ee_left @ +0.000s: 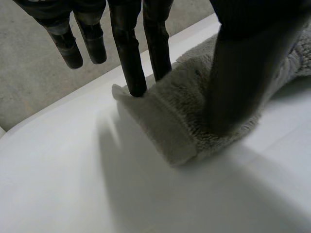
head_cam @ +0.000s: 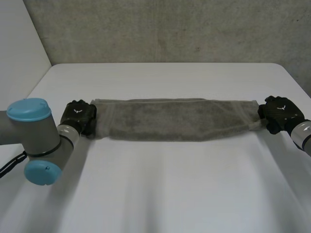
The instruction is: Fold the towel.
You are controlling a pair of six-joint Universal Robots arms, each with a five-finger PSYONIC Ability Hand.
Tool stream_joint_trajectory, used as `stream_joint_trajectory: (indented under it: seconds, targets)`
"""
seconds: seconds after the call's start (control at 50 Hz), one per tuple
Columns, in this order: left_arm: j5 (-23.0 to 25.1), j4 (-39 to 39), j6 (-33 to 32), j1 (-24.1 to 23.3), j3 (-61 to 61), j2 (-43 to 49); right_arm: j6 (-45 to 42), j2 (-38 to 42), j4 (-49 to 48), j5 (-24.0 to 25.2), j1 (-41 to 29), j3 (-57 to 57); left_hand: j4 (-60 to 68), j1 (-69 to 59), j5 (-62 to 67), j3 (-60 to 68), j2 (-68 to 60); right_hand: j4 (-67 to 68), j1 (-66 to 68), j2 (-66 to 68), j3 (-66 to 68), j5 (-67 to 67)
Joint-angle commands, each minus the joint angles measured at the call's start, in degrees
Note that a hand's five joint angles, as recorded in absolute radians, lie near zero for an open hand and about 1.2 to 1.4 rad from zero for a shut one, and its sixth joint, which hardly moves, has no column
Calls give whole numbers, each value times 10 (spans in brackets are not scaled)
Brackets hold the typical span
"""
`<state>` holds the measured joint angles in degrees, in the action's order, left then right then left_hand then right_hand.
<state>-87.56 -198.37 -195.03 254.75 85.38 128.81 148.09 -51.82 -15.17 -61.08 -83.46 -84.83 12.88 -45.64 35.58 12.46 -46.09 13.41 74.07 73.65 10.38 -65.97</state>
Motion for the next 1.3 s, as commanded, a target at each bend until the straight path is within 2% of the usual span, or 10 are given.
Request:
stream_joint_trajectory:
  seconds: [0.02, 0.42, 0.54, 0.58, 0.6, 0.62, 0.66, 0.88, 1.04, 1.3]
  targets:
    - [2, 3, -1, 0, -7, 7, 0, -1, 0, 1, 2, 2, -29, -61, 62, -25, -57, -34, 59, 63, -4, -40]
    - [2, 6, -1, 2, -14, 25, -8, 6, -1, 1, 26, 24, -29, -23, 23, -25, -18, -34, 59, 63, -4, -40]
    - [2, 13, 0, 2, -10, 23, -16, 7, 2, 1, 38, 21, -29, 70, -69, -25, 75, -34, 59, 63, -4, -40]
    - [1, 20, 0, 3, -9, 16, -20, 6, 4, 1, 38, 20, -29, 199, -198, -25, 203, -34, 59, 63, -4, -40]
    - [1, 20, 0, 3, -9, 16, -23, 6, 5, 3, 39, 19, -29, 199, -199, -25, 204, -34, 59, 63, -4, -40]
    - [0, 25, 0, 3, -9, 14, -23, 6, 5, 3, 39, 19, -29, 308, -307, -25, 312, -34, 59, 63, -4, -40]
    - [-2, 31, 2, 2, -9, 10, -22, 5, 7, 5, 41, 19, -29, 356, -356, -25, 361, -34, 59, 63, -4, -40]
    - [2, 47, 7, 27, 16, -56, -32, -3, 6, 11, 80, 53, -29, 356, -356, -25, 361, -34, 59, 63, -4, -40]
    - [3, 47, 7, 37, 29, -68, -81, -20, 9, 7, 68, 110, -29, 356, -356, -25, 361, -34, 59, 63, -4, -40]
    - [0, 47, 7, 37, 32, -76, -83, -14, -1, 12, -191, 215, -29, 356, -356, -25, 361, -34, 59, 63, -4, -40]
